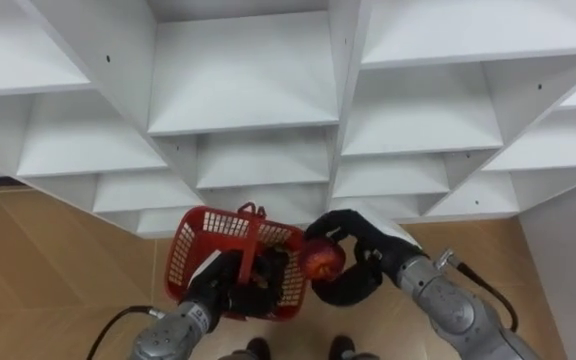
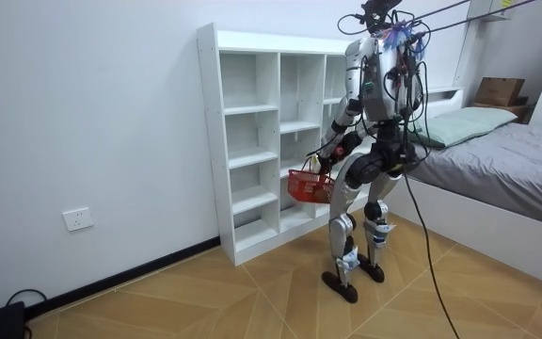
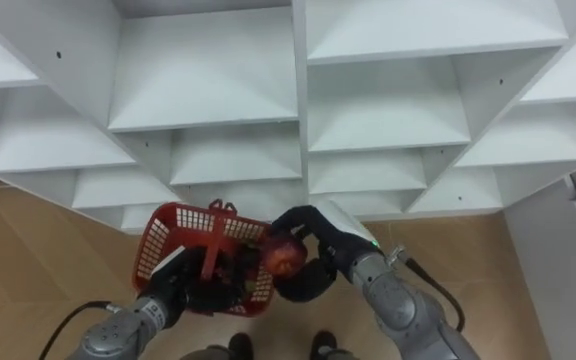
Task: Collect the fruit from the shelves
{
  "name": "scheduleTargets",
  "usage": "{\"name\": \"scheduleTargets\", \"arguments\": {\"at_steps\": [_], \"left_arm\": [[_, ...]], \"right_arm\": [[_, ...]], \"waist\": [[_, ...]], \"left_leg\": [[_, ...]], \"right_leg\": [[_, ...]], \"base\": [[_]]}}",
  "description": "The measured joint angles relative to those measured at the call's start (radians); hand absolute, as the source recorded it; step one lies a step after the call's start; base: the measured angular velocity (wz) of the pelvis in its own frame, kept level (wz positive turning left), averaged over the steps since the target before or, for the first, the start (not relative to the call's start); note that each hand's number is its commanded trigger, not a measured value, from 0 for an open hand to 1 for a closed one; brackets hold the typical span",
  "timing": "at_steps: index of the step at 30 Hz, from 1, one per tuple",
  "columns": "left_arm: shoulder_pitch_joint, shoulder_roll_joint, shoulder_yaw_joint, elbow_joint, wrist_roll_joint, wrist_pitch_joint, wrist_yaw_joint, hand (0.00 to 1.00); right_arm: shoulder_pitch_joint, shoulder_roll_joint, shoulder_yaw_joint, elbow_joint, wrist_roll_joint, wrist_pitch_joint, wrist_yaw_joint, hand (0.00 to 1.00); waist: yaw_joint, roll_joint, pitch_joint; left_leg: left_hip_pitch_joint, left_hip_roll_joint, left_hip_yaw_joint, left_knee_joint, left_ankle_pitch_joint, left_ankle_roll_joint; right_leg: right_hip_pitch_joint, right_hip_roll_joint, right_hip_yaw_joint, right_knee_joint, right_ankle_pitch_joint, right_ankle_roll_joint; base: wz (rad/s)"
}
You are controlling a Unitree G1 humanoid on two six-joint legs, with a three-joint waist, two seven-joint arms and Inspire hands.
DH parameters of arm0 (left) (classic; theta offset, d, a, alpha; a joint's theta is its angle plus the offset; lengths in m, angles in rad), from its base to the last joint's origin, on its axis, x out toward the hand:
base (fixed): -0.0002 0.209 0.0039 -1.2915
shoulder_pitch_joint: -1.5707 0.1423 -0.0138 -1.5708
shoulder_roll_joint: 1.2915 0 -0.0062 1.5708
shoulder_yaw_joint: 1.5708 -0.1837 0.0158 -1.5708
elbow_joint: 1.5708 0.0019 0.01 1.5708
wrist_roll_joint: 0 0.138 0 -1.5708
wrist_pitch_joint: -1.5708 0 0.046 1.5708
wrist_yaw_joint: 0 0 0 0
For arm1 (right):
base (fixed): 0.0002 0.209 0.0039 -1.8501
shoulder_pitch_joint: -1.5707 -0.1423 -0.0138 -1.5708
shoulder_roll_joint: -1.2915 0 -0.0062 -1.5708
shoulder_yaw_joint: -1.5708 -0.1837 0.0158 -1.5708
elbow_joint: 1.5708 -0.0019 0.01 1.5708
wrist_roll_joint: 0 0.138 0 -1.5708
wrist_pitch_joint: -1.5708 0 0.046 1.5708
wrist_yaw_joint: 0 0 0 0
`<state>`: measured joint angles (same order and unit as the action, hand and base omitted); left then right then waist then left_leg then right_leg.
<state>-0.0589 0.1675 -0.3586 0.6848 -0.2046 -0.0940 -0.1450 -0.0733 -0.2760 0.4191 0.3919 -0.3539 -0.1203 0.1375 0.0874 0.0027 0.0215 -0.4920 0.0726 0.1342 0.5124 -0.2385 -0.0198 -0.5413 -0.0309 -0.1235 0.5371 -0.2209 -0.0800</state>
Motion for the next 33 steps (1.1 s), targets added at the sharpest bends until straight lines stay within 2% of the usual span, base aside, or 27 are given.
{"name": "scheduleTargets", "arguments": {"at_steps": [9, 25, 33], "left_arm": [[0.000, 0.001, -0.027, -0.029, -0.001, -0.004, -0.030, 1.00], [-0.001, 0.010, -0.039, -0.029, -0.071, -0.012, -0.037, 1.00], [-0.001, 0.011, -0.044, -0.029, -0.095, -0.023, -0.066, 1.00]], "right_arm": [[-0.003, 0.010, 0.025, 0.065, -0.020, 0.001, 0.008, 1.00], [-0.009, 0.014, 0.024, 0.072, -0.022, 0.001, -0.026, 1.00], [-0.037, 0.045, -0.004, 0.140, -0.023, 0.001, -0.065, 1.00]], "waist": [[-0.006, -0.010, 0.0055], [-0.016, -0.010, 0.0055], [-0.028, -0.009, 0.0054]], "left_leg": [[-0.001, 0.001, 0.000, 0.001, 0.001, 0.001], [-0.013, 0.003, 0.001, 0.000, 0.001, 0.001], [-0.012, 0.003, 0.002, 0.000, 0.001, 0.001]], "right_leg": [[0.002, -0.001, -0.002, -0.004, 0.000, 0.000], [0.001, -0.001, -0.013, -0.019, 0.000, 0.001], [0.001, -0.001, -0.012, -0.018, 0.001, 0.001]], "base": [[0.00], [0.01], [0.00]]}}
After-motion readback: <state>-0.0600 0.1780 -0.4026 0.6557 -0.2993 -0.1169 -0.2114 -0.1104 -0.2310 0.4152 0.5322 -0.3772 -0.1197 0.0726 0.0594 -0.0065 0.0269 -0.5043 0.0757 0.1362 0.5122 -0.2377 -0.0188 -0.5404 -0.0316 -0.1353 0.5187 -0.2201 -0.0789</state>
